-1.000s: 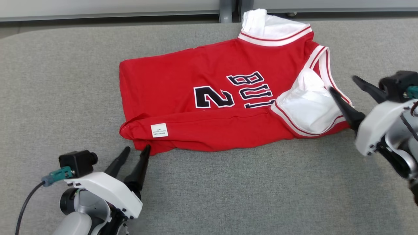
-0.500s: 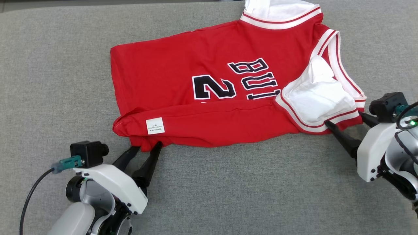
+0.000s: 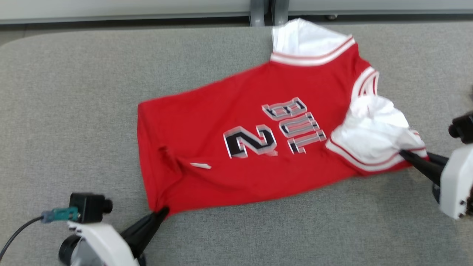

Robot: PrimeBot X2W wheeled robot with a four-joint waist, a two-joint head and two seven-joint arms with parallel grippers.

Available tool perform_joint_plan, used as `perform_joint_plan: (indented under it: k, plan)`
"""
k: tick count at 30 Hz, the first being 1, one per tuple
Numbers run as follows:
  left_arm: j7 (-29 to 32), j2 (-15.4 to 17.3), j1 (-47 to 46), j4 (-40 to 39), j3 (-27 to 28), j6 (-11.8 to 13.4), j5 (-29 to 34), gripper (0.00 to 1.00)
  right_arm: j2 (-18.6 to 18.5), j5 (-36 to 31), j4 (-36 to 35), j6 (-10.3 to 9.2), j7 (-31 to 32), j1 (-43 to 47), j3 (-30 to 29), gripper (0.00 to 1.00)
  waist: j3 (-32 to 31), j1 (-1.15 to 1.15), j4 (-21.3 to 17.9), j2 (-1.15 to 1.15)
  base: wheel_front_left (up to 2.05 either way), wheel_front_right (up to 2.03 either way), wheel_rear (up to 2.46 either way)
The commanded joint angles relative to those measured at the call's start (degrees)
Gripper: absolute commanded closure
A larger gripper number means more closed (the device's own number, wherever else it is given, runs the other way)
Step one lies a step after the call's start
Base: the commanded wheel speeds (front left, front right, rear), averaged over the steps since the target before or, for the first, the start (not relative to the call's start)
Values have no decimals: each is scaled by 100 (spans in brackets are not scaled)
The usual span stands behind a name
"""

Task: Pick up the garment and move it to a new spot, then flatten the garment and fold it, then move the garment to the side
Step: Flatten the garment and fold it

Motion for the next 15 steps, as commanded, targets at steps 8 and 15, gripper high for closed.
perform_joint_plan:
  k: [8,15]
  plan:
    - [157,458,1133,-629,147,-54,-626,100,-617,630,-774,-2,858,1279,-554,100,-240,0,28,0,0,0,0]
    - [-207,168,1579,-584,74,33,-628,0,-310,409,-1073,-2,956,1887,-970,0,-136,0,54,0,0,0,0]
